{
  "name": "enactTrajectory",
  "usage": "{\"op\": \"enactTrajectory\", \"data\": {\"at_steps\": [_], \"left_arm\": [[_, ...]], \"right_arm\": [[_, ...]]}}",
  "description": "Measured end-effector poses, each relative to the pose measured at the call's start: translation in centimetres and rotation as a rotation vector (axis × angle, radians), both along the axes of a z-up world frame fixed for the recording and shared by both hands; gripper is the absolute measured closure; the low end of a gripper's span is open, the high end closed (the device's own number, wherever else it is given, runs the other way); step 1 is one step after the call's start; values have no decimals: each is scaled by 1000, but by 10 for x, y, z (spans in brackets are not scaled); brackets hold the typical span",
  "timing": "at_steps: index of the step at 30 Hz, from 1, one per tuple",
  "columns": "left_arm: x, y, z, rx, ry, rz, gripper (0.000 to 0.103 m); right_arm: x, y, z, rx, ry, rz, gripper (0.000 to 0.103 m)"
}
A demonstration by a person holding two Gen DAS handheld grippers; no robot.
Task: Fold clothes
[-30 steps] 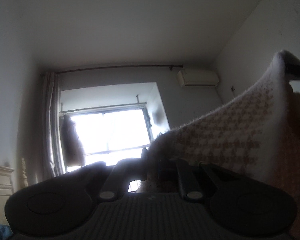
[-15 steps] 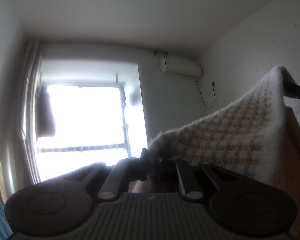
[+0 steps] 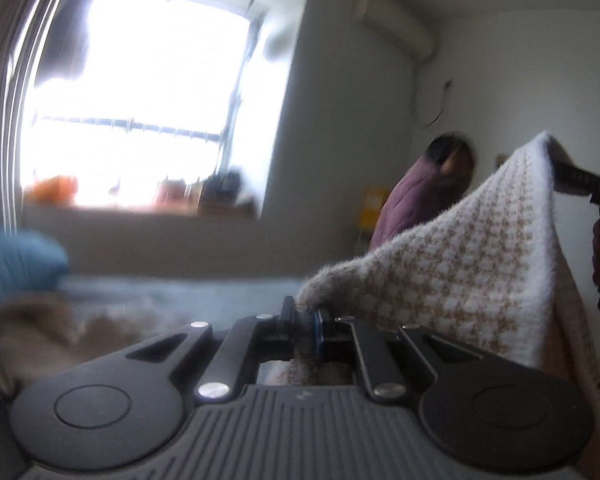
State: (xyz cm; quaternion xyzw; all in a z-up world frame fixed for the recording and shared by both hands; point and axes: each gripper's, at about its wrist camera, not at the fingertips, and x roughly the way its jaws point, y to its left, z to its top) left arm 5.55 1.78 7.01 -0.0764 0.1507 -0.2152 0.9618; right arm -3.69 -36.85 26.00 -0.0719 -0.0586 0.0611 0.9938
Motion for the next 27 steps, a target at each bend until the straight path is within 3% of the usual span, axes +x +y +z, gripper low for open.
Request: {"op": "enactTrajectory", "data": {"at_steps": [3, 6, 8, 9, 11, 13, 14, 17, 20, 23, 27], "left_arm": [[66, 16, -40, -10, 83, 43, 94], [127, 20, -85, 48, 204, 50, 88], [159, 19, -127, 104, 315, 74, 71], [170, 22, -146, 125, 360, 89, 69], [173, 30, -172, 134, 411, 98, 62], [175, 40, -186, 125, 423, 99, 49], [173, 44, -189, 125, 420, 102, 47], [154, 52, -184, 123, 396, 105, 46], [130, 58, -170, 92, 346, 130, 41], [105, 62, -153, 52, 296, 158, 39], [85, 59, -125, 22, 266, 155, 38]], "right_arm": [[84, 30, -40, -6, 121, -14, 100], [161, 58, -92, 6, 258, -41, 99], [218, 62, -135, 39, 428, -46, 95], [247, 65, -165, 71, 543, -44, 92], [298, 73, -231, 142, 794, -57, 74], [304, 92, -303, 193, 973, -121, 73], [297, 91, -320, 230, 1013, -134, 73], [287, 67, -325, 363, 1028, -102, 69], [277, 40, -293, 476, 989, -73, 66], [235, 16, -273, 558, 930, -75, 58], [179, -6, -264, 639, 904, -79, 57]]}}
